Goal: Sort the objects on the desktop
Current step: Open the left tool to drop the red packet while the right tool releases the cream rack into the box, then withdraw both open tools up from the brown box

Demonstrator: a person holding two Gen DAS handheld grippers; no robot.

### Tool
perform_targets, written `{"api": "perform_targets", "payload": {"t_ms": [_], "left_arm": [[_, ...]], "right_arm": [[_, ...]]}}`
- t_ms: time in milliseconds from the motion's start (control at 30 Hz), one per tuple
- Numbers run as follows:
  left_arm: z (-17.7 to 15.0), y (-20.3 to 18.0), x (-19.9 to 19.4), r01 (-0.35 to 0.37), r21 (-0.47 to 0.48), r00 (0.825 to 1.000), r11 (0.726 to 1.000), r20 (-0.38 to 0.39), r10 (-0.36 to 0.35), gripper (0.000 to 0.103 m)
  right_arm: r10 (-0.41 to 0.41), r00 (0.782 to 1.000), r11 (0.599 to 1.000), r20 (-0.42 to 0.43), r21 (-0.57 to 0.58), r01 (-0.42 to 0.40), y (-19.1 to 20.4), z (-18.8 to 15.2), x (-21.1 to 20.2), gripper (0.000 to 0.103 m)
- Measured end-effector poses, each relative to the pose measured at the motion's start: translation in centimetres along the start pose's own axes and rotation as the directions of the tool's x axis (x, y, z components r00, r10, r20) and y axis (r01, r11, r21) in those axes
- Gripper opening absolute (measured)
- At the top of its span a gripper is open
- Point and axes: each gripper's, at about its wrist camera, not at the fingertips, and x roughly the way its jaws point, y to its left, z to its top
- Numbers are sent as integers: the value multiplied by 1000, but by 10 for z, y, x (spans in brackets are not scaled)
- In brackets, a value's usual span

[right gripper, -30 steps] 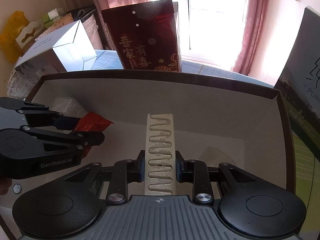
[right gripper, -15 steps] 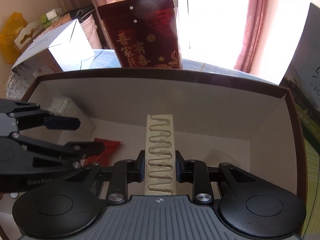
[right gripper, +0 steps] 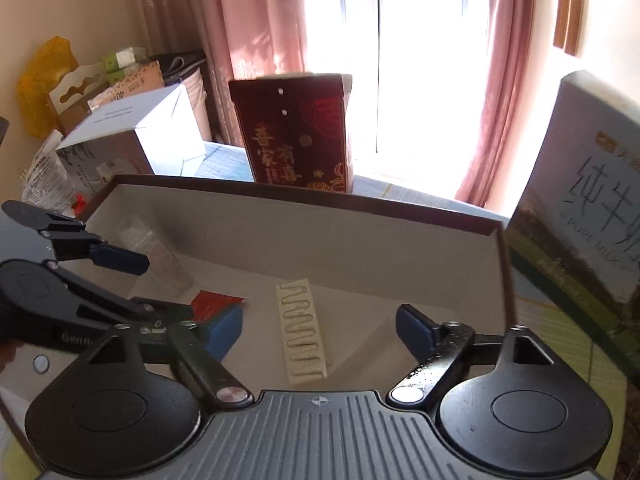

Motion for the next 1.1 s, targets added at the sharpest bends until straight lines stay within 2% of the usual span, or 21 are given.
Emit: {"api": "perform_targets", "payload": {"t_ms": [200,567,800,1100], "left_arm": [[-10,-13,-34,-29,11,998,1000,65,28,74],[-39,-36,-90,-40,-9,990,999,138,41,84],[-62,-40,-129,-52,-29,981,998,185,57,84],[-93,-51,-172,-59,-61,976,996,207,71,85]], "right_arm": [[13,999,1000,35,16,-14,3,-18,-36,101],[13,997,998,71,64,-17,16,-41,-90,101],[0,998,995,64,97,-6,25,-54,-119,101],[-16,996,993,91,114,6,41,-69,-157,101]]}}
